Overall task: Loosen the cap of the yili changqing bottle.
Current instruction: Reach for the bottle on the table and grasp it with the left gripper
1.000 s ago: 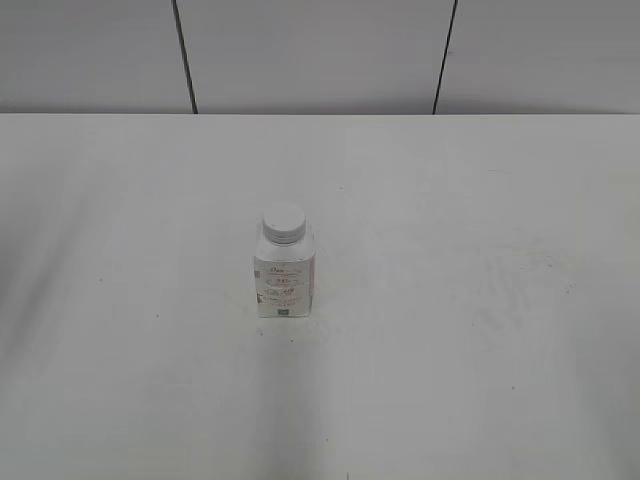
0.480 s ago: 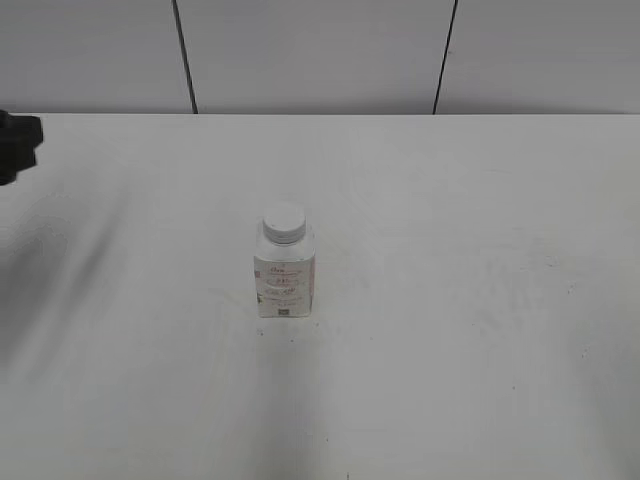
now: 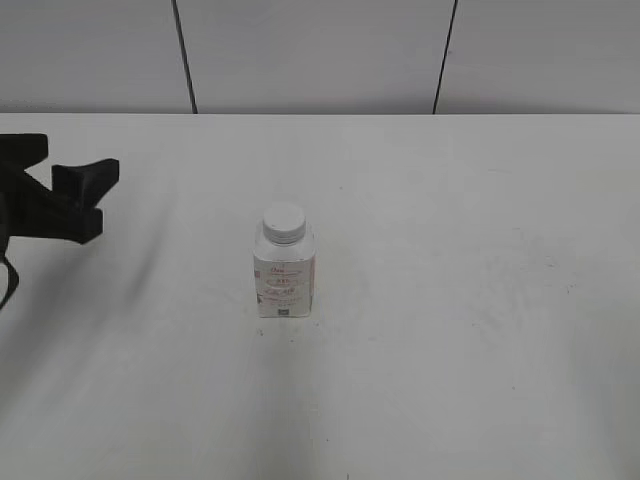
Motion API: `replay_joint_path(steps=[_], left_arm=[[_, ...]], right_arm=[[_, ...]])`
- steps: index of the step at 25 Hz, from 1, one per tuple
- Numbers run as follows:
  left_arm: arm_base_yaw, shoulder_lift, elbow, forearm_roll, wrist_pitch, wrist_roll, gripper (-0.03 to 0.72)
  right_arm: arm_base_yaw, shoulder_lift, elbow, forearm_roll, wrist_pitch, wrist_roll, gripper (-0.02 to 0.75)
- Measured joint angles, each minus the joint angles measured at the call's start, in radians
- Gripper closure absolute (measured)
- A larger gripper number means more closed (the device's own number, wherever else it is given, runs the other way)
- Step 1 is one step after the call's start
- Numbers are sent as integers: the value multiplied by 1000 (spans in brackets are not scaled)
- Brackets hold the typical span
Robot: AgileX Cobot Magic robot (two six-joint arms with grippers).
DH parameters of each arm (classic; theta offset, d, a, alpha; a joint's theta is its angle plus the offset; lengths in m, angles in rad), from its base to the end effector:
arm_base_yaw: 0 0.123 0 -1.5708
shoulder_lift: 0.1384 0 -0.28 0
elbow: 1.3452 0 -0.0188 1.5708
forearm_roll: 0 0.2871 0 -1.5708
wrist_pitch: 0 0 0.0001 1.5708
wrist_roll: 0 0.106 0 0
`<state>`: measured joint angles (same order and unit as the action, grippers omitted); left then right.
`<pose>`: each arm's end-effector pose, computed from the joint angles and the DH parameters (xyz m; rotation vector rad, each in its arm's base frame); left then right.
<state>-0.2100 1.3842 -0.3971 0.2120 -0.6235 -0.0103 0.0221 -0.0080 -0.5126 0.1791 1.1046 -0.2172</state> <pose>0.2717 -0.0712 0.1596 0.4280 1.8083 -0.1473 0.0392 0.0177 0.2894 -0.2604 2.0391 0.0940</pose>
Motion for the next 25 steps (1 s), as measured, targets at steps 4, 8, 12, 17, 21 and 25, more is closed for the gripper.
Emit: replay_joint_path(steps=[4,8,12,17,21,25], left_arm=[[51,55,10,269,-94,-68,186],[165,131,11,575,-265,-254,186],[291,214,-10,878,-433,-358,186],[335,303,-110,1100,-491,-512,179],[336,336,-124,1099,-518,-506,105],[333,426,-200,1260,-571,-536,79]], right_arm=[[0,0,0,0,0,0,160],[0,0,0,0,0,0,160],[0,0,0,0,0,0,160],[0,0,0,0,0,0,160],[0,0,0,0,0,0,160],[0,0,0,0,0,0,160]])
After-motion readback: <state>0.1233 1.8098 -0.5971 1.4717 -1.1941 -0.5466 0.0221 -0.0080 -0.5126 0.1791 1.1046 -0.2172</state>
